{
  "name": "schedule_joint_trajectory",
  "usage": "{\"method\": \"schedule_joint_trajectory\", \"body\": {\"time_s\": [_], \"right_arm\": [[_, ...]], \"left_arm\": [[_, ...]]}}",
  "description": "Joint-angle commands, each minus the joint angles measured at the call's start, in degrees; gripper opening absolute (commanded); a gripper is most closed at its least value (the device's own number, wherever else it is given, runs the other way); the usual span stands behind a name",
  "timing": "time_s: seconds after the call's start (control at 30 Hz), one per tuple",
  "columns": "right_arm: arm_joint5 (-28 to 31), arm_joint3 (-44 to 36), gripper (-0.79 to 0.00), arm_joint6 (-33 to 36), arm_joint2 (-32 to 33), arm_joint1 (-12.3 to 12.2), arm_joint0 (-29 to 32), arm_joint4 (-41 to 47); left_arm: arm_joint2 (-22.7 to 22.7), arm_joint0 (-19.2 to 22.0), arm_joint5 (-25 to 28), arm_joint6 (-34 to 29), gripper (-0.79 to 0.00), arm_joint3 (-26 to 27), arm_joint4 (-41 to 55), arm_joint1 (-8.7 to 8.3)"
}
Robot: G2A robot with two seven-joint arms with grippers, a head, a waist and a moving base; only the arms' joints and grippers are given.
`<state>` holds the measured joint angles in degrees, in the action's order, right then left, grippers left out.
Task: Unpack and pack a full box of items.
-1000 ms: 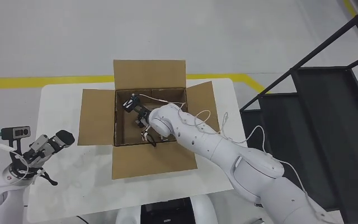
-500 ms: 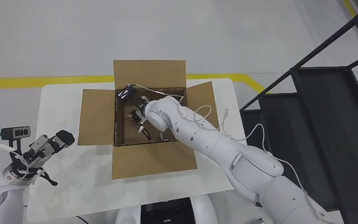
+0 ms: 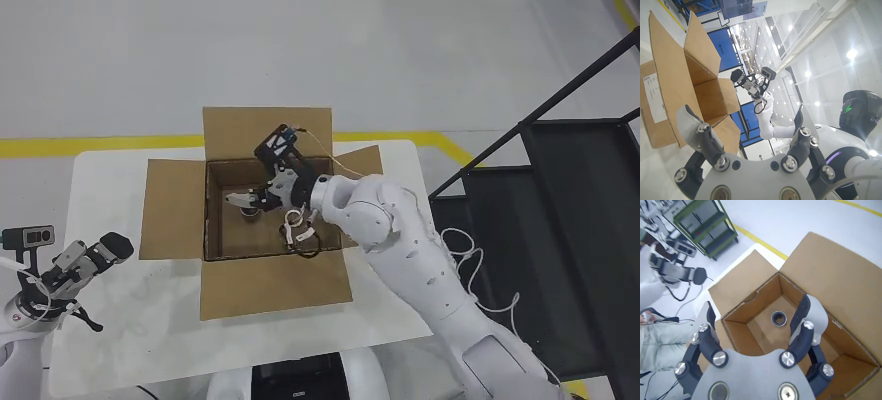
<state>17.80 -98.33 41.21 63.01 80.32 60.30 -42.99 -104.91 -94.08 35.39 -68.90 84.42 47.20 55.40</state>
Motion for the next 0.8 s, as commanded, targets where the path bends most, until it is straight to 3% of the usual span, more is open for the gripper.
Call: {"method": "schedule_joint_trajectory", "body": {"time_s": [0.0, 0.23, 0.4, 0.67, 0.77], "right_arm": [[1.00, -3.52, 0.000, -0.04, 4.85, -0.77, 4.17, 3.63], [-0.95, -9.71, 0.000, -3.43, 16.65, -2.40, 15.23, 14.09], [-3.62, -13.63, 0.000, -7.21, 22.11, -3.06, 22.90, 16.33], [-0.63, -15.66, 0.000, -5.34, 23.26, -3.81, 28.06, 20.79], [-0.63, -15.66, 0.000, -5.34, 23.26, -3.81, 28.06, 20.79]], "left_arm": [[0.00, 0.00, 0.00, 0.00, 0.000, 0.00, 0.00, 0.00], [-1.93, 1.24, -0.77, 2.34, 0.000, 1.06, -6.72, -0.38], [-2.68, 4.43, -2.52, 1.55, 0.000, -2.62, -10.46, -0.89], [-1.11, 13.66, -0.65, -0.64, 0.000, -9.71, -13.46, -1.62], [-1.11, 13.66, -0.65, -0.64, 0.000, -9.71, -13.46, -1.62]]}}
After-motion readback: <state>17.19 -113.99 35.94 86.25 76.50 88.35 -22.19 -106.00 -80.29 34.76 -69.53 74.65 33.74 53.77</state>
